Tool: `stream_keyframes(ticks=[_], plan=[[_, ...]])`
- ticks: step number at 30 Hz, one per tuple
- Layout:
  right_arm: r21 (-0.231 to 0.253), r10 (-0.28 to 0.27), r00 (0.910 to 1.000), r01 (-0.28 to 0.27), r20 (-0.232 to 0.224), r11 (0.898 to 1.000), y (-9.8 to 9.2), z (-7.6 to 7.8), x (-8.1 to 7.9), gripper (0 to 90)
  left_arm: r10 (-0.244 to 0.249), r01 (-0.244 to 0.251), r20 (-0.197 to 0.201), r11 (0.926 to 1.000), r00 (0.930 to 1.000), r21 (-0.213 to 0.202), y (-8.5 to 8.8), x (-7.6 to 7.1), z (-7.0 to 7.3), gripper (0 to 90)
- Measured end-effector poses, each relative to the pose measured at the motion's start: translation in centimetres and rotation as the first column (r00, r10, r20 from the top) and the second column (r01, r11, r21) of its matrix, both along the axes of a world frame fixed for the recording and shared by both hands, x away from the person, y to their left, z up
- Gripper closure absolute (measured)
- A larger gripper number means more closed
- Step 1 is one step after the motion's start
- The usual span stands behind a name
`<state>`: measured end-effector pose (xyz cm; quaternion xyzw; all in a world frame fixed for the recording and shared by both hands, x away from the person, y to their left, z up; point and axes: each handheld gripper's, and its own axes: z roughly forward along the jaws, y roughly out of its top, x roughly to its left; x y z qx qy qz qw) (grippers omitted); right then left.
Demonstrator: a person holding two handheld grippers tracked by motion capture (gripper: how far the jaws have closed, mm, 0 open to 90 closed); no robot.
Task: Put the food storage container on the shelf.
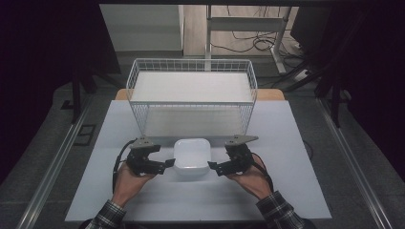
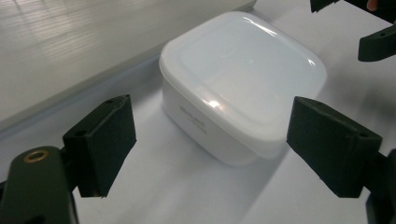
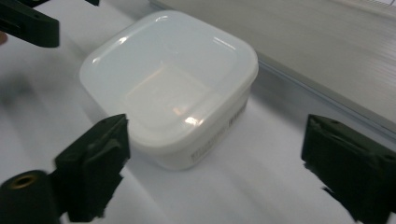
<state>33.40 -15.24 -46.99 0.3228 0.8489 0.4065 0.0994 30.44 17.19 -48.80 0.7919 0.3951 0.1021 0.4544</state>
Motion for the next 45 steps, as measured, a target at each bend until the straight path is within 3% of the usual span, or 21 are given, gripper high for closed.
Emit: stream_keyframes(ticks=[2, 6, 10, 11, 14, 15, 16, 17, 19, 20, 22, 23, 27, 34, 38, 39, 45], plan=[[0.011, 0.0, 0.9999, 0.0, -0.015, 1.0, 0.4, -0.1, 0.6, 13.4, 0.004, -0.004, -0.029, 1.0, 0.9996, -0.004, -0.5, 1.1, -0.2, 11.7], [0.015, -0.002, 0.9994, 0.002, -0.035, 1.0, 1.3, -0.3, 1.5, 15.0, 0.003, -0.003, -0.044, 0.9999, 0.999, 0.01, -1.0, 2.0, -0.7, 11.7], [0.009, -0.012, 0.9986, 0.012, -0.051, 1.0, 2.1, -1.0, 2.6, 19.2, -0.007, 0.007, -0.073, 1.0, 0.9973, 0.002, -1.3, 2.9, -1.6, 15.4], [0.016, -0.014, 0.9973, 0.015, -0.072, 1.0, 2.2, -1.3, 3.0, 20.8, -0.027, 0.025, -0.085, 0.9993, 0.996, -0.029, -1.1, 3.1, -1.8, 17.0], [0.028, -0.008, 0.9946, 0.011, -0.103, 1.0, 2.2, -1.6, 3.2, 22.7, -0.046, 0.041, -0.098, 0.9978, 0.9941, -0.053, -1.0, 3.2, -2.0, 22.9], [0.056, 0.007, 0.9895, 0.001, -0.145, 0.998, 2.1, -1.7, 3.4, 26.4, -0.07, 0.061, -0.115, 0.9947, 0.9909, -0.083, -1.0, 3.2, -2.1, 25.6], [0.056, 0.007, 0.9895, 0.001, -0.145, 0.998, 2.1, -1.7, 3.4, 26.4, -0.07, 0.061, -0.115, 0.9947, 0.9909, -0.083, -1.0, 3.2, -2.1, 28.6], [0.08, 0.028, 0.9815, -0.013, -0.19, 0.997, 2.1, -1.8, 3.5, 31.3, -0.104, 0.088, -0.136, 0.9888, 0.9853, -0.121, -1.0, 3.1, -2.2, 32.0], [0.1, 0.042, 0.9716, -0.019, -0.233, 0.995, 2.0, -1.9, 3.4, 34.0, -0.092, 0.075, -0.144, 0.9898, 0.9852, -0.121, -1.1, 2.8, -2.2, 34.6], [0.101, 0.043, 0.9699, -0.019, -0.24, 0.995, 1.9, -1.9, 3.4, 35.2, -0.108, 0.086, -0.164, 0.9871, 0.9805, -0.135, -1.1, 2.7, -2.2, 35.8], [0.102, 0.049, 0.9678, -0.024, -0.247, 0.995, 1.8, -1.8, 3.2, 37.3, -0.107, 0.082, -0.171, 0.9862, 0.9794, -0.143, -1.0, 2.5, -2.2, 40.3], [0.097, 0.049, 0.9648, -0.024, -0.258, 0.995, 1.5, -1.5, 2.9, 44.1, -0.107, 0.077, -0.185, 0.984, 0.977, -0.16, -0.8, 2.1, -2.2, 42.7], [0.09, 0.036, 0.9634, -0.012, -0.266, 0.996, 0.9, -0.9, 2.2, 56.6, -0.095, 0.068, -0.178, 0.9857, 0.9795, -0.154, -0.7, 1.2, -1.8, 54.6], [0.111, 0.015, 0.9634, 0.015, -0.268, 0.994, 0.2, -0.4, 1.2, 68.5, -0.05, 0.021, -0.171, 0.9861, 0.9839, -0.165, -0.7, 0.7, -1.4, 67.0], [0.115, 0.0, 0.971, 0.029, -0.239, 0.993, 0.0, -0.2, 0.8, 76.4, -0.011, -0.017, -0.158, 0.9846, 0.9873, -0.174, -0.5, 0.5, -1.2, 74.7], [0.104, -0.012, 0.9784, 0.034, -0.206, 0.994, 0.1, -0.2, 0.7, 78.7, 0.003, -0.029, -0.155, 0.9852, 0.988, -0.169, -0.6, 0.5, -1.2, 78.1], [0.109, -0.026, 0.9847, 0.046, -0.172, 0.993, 0.3, -0.2, 0.6, 79.0, 0.028, -0.051, -0.149, 0.987, 0.9884, -0.152, -0.8, 0.5, -1.3, 78.4]])
